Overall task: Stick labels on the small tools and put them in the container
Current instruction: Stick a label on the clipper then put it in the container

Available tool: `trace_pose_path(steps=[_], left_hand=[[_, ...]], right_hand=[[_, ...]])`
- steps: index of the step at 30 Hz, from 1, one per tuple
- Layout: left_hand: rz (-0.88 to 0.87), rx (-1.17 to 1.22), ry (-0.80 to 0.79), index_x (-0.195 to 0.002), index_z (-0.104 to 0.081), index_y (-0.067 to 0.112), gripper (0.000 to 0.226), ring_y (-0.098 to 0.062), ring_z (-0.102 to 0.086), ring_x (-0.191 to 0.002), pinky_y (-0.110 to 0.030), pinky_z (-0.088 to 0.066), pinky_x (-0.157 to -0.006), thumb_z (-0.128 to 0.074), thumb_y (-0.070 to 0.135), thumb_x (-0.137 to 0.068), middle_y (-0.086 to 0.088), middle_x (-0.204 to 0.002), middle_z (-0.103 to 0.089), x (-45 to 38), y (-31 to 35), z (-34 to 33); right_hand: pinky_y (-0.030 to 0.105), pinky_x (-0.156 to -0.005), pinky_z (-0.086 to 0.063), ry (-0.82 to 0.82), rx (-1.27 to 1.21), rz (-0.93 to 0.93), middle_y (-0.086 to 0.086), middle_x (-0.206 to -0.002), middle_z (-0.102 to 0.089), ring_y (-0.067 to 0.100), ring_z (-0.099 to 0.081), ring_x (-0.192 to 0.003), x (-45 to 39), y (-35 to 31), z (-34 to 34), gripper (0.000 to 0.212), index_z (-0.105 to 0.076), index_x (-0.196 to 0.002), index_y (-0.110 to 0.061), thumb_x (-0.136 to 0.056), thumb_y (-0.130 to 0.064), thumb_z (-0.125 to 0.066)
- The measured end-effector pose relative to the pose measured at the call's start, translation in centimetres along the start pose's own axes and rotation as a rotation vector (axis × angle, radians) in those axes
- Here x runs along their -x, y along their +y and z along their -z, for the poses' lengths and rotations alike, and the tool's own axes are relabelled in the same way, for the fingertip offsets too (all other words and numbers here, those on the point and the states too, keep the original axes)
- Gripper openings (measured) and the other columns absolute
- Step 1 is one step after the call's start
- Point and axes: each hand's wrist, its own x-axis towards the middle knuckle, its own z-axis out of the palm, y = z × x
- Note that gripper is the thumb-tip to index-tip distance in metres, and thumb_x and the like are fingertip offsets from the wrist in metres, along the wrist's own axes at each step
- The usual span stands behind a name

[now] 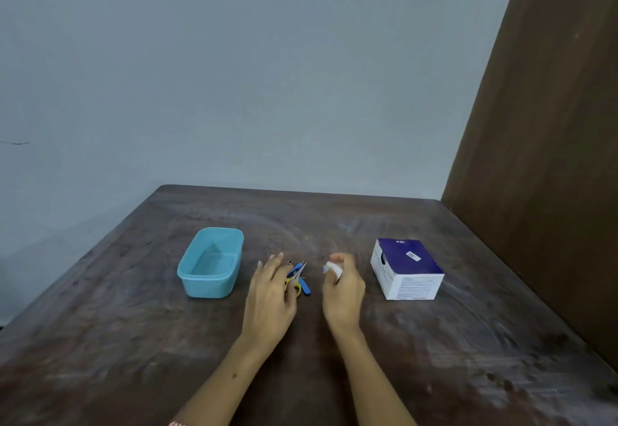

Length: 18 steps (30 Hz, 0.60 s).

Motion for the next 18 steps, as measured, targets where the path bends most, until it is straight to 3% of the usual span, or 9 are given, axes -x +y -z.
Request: trace_pose_path(steps=[2, 6, 10, 14, 18], left_hand=[[-0.011, -0.041, -0.009, -0.095, -0.070, 0.005, 0.024, -0.030, -0.062, -0.109, -0.047, -0.033, -0.102, -0.070, 0.003, -0.071, -0.014, -0.115, -0.065, 0.2, -0.5, 0.0], [-0.023, -0.023, -0.043, -0.088, -0.072, 0.006, 0.019, -0.030, -0.059, -0.114, -0.050, -0.028, -0.103, -0.072, -0.002, -0.070, -0.015, -0.115, -0.066, 0.6, -1.0, -0.4], [-0.045, -0.034, -0.103, -0.099, -0.070, 0.008, 0.023, -0.029, -0.052, -0.124, -0.048, -0.023, -0.109, -0.055, 0.009, -0.082, -0.014, -0.124, -0.061, 0.4, -1.3, -0.7], [-0.038, -0.076, -0.138, -0.121, -0.060, 0.008, 0.035, -0.023, -0.035, -0.136, -0.036, -0.002, -0.115, -0.042, 0.021, -0.094, -0.010, -0.138, -0.049, -0.5, -1.2, -0.8], [0.004, -0.151, -0.152, -0.121, -0.059, 0.010, 0.035, -0.021, -0.023, -0.141, -0.035, 0.006, -0.116, -0.037, 0.024, -0.097, -0.008, -0.147, -0.038, -1.6, -1.0, -1.3]], right_hand=[[0.029, -0.068, -0.047, 0.008, -0.009, -0.029, -0.001, -0.084, -0.069, 0.022, -0.063, -0.074, 1.0, 0.5, -0.5, 0.018, -0.057, -0.097, -0.017, -0.084, -0.004, -0.058], [0.021, -0.070, -0.039, 0.026, -0.080, -0.106, -0.002, -0.089, -0.071, 0.017, -0.064, -0.083, 1.1, 0.8, -1.1, 0.016, -0.056, -0.097, -0.017, -0.086, -0.005, -0.057], [0.023, -0.076, -0.040, 0.022, -0.119, -0.157, 0.002, -0.098, -0.070, 0.019, -0.062, -0.090, 0.2, 1.3, -1.7, 0.019, -0.055, -0.101, -0.017, -0.088, -0.004, -0.054], [0.024, -0.078, -0.042, 0.065, -0.136, -0.176, 0.006, -0.098, -0.069, 0.022, -0.062, -0.091, -1.1, 1.7, -2.1, 0.019, -0.056, -0.102, -0.014, -0.088, -0.002, -0.053], [0.019, -0.075, -0.040, 0.124, -0.177, -0.183, 0.008, -0.094, -0.070, 0.019, -0.062, -0.088, -2.2, 1.8, -2.4, 0.017, -0.058, -0.101, -0.011, -0.087, -0.002, -0.054]])
